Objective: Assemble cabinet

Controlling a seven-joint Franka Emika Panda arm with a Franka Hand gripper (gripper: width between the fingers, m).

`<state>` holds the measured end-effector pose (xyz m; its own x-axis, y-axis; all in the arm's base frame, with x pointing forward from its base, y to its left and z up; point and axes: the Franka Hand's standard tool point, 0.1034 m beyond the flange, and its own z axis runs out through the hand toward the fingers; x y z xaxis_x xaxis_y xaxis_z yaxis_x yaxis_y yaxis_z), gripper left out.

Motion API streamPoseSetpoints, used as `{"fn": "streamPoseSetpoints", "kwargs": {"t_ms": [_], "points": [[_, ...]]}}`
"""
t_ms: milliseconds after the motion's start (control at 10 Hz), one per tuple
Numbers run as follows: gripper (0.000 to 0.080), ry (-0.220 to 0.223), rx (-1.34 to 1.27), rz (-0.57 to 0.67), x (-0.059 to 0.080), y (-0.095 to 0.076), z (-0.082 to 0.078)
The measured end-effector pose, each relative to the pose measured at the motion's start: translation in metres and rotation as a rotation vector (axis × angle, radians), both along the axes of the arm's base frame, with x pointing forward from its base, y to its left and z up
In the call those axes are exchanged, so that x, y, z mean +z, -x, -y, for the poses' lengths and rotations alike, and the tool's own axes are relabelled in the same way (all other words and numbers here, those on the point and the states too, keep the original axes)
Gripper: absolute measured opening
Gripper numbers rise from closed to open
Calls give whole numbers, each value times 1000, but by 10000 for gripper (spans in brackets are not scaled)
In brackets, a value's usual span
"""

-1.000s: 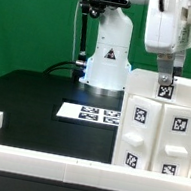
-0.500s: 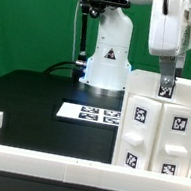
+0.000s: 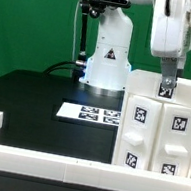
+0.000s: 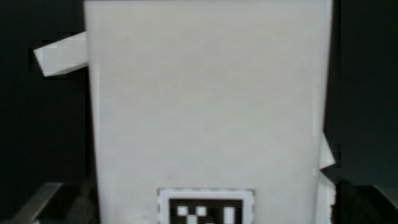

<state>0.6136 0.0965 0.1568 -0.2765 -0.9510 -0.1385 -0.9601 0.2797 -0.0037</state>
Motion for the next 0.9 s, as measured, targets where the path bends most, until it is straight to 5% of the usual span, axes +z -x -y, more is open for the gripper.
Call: {"fn": "streamPoseSetpoints", "kwargs": {"t_ms": [300, 600, 900], "points": [[649, -27, 14, 0, 7, 0, 1], [649, -73, -10, 56, 49, -14, 9], [649, -70, -10, 58, 53, -21, 15]]}}
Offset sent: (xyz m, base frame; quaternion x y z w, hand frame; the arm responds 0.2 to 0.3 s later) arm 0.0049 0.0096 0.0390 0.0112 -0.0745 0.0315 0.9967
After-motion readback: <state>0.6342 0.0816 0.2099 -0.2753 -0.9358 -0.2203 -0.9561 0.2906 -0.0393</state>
